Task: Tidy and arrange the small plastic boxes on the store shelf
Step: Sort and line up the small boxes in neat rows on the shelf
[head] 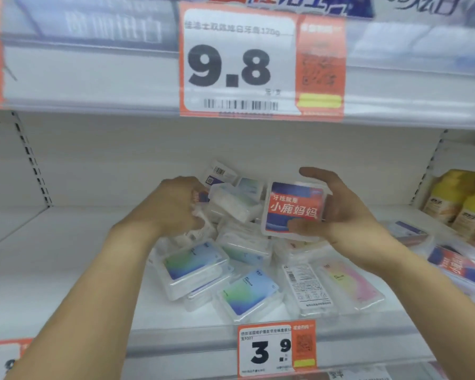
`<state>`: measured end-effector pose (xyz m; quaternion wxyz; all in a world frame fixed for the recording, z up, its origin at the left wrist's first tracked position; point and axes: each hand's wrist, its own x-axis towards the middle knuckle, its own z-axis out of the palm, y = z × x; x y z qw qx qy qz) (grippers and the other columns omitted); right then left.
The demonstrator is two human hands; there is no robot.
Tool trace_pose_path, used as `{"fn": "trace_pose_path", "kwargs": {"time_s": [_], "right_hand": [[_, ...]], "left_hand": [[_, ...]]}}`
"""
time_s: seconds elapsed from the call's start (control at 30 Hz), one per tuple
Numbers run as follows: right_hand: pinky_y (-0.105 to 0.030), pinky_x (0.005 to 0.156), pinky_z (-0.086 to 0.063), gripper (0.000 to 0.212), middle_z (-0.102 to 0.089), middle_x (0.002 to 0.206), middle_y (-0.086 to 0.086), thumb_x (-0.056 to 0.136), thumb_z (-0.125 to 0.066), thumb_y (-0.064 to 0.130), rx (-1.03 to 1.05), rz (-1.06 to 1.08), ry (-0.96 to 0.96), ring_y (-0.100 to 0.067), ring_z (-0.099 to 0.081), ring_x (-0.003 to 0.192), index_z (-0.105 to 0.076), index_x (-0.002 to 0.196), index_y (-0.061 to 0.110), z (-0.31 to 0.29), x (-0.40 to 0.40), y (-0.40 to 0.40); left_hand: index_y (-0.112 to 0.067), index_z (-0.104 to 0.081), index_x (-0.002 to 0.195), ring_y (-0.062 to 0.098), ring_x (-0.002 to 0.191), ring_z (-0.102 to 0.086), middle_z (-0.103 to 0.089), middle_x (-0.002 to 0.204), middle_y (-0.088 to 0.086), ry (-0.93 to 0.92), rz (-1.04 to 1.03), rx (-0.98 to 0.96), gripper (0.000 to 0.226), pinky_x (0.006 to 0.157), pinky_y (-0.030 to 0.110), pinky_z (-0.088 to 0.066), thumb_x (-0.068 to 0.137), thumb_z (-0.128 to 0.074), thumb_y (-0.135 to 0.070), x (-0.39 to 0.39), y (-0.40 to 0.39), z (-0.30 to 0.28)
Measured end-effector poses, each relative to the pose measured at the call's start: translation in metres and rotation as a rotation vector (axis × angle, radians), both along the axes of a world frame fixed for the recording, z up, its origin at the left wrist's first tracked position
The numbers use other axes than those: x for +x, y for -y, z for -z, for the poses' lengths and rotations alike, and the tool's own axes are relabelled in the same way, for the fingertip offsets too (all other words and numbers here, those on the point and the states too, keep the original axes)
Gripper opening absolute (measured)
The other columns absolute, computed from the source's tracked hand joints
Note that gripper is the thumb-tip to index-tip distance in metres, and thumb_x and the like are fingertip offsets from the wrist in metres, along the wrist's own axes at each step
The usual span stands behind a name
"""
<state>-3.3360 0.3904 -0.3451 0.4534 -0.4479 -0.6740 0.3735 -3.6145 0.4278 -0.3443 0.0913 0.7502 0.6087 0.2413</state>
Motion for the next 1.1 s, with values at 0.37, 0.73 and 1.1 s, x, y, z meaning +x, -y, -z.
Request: {"fn": "trace_pose_path", "kwargs": {"time_s": [0.37, 0.73, 1.1], "right_hand": [[-0.038, 0.073, -0.051, 0.024, -0.077, 0.095, -0.007, 0.088, -0.066, 0.015, -0.209, -0.028, -0.162, -0.023, -0.072, 0.085, -0.067, 0.111, 0.021, 0.002, -0.008, 0.019], [-0.03, 0.057, -0.056, 0.023, -0.077, 0.096, -0.011, 0.085, -0.071, 0.009, -0.238, 0.075, -0.235, -0.024, -0.075, 0.081, -0.069, 0.108, 0.009, 0.0, -0.002, 0.013], [-0.039, 0.075, -0.06, 0.023, -0.077, 0.098, -0.01, 0.085, -0.069, 0.006, -0.26, 0.046, -0.267, -0.026, -0.075, 0.088, -0.069, 0.108, 0.011, -0.002, 0.005, 0.014]], "left_hand": [[-0.02, -0.067, 0.112, 0.019, 0.102, -0.068, -0.074, 0.106, -0.004, 0.669, 0.158, -0.013, 0.03, 0.082, 0.028, -0.053, 0.085, -0.07, -0.007, -0.015, 0.032, -0.016], [-0.041, -0.068, 0.111, -0.009, 0.122, -0.048, -0.054, 0.132, -0.019, 0.136, 0.36, -0.024, 0.055, 0.101, 0.01, -0.038, 0.059, -0.088, -0.042, 0.015, 0.085, 0.015], [-0.042, -0.062, 0.102, -0.004, 0.102, -0.057, -0.065, 0.103, -0.025, 0.079, 0.245, 0.064, 0.046, 0.086, 0.014, -0.045, 0.063, -0.086, -0.042, 0.031, 0.091, 0.027]]}}
